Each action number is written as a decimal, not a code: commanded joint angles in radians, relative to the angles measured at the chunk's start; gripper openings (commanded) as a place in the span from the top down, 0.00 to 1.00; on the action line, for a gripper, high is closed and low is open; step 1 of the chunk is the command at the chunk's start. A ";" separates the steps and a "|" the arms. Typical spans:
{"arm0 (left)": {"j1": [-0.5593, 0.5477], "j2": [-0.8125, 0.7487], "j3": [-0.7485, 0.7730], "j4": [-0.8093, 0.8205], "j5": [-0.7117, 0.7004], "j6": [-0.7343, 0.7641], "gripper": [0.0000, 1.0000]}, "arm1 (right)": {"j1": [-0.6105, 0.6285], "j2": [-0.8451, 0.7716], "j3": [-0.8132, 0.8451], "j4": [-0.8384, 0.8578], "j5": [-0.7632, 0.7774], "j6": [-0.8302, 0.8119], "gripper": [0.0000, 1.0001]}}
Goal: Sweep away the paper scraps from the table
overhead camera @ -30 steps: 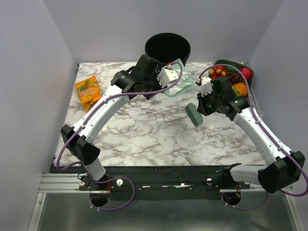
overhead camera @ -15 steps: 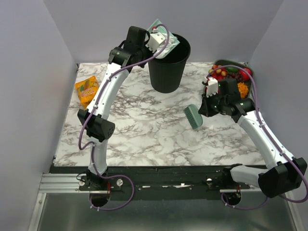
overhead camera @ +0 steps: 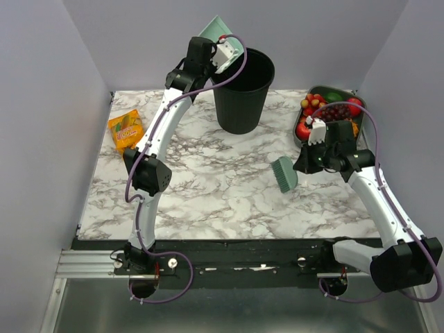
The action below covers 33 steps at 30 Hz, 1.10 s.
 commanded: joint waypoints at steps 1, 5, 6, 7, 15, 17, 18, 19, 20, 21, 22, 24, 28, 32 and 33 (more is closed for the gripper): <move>0.000 0.011 0.008 0.149 -0.129 0.076 1.00 | -0.032 -0.031 -0.035 0.006 -0.060 0.051 0.99; -0.017 0.024 0.005 0.205 -0.159 0.137 1.00 | -0.050 -0.037 -0.053 0.009 -0.072 0.060 0.99; -0.022 0.019 -0.022 0.226 -0.179 0.194 1.00 | -0.053 -0.037 -0.055 0.010 -0.075 0.061 0.99; -0.028 0.015 -0.044 0.282 -0.193 0.224 1.00 | -0.062 -0.037 -0.058 0.012 -0.077 0.061 0.99; -0.097 0.008 -0.122 0.487 -0.310 0.577 1.00 | -0.095 -0.033 -0.066 0.017 -0.104 0.083 0.99; -0.108 -0.001 -0.153 0.542 -0.322 0.671 1.00 | -0.102 -0.033 -0.067 0.018 -0.109 0.089 0.99; -0.111 -0.019 -0.202 0.568 -0.325 0.708 1.00 | -0.105 -0.033 -0.067 0.018 -0.112 0.089 0.99; -0.112 -0.028 -0.228 0.631 -0.323 0.738 1.00 | -0.109 -0.031 -0.067 0.018 -0.114 0.091 1.00; -0.115 -0.038 -0.251 0.654 -0.317 0.793 1.00 | -0.110 -0.031 -0.070 0.018 -0.115 0.095 0.99; -0.117 -0.051 -0.280 0.669 -0.314 0.817 1.00 | -0.115 -0.033 -0.072 0.018 -0.118 0.095 0.99; -0.119 -0.054 -0.286 0.680 -0.316 0.840 1.00 | -0.118 -0.034 -0.075 0.020 -0.121 0.097 0.99; -0.129 -0.056 -0.290 0.683 -0.329 0.890 1.00 | -0.124 -0.034 -0.081 0.023 -0.127 0.104 0.99; -0.137 -0.076 -0.351 0.741 -0.339 1.011 1.00 | -0.138 -0.033 -0.086 0.024 -0.138 0.112 0.99; -0.140 -0.122 -0.454 0.878 -0.311 1.131 1.00 | -0.145 -0.031 -0.087 0.021 -0.143 0.118 0.99; -0.145 -0.125 -0.449 0.875 -0.314 1.133 1.00 | -0.147 -0.031 -0.087 0.021 -0.146 0.118 0.99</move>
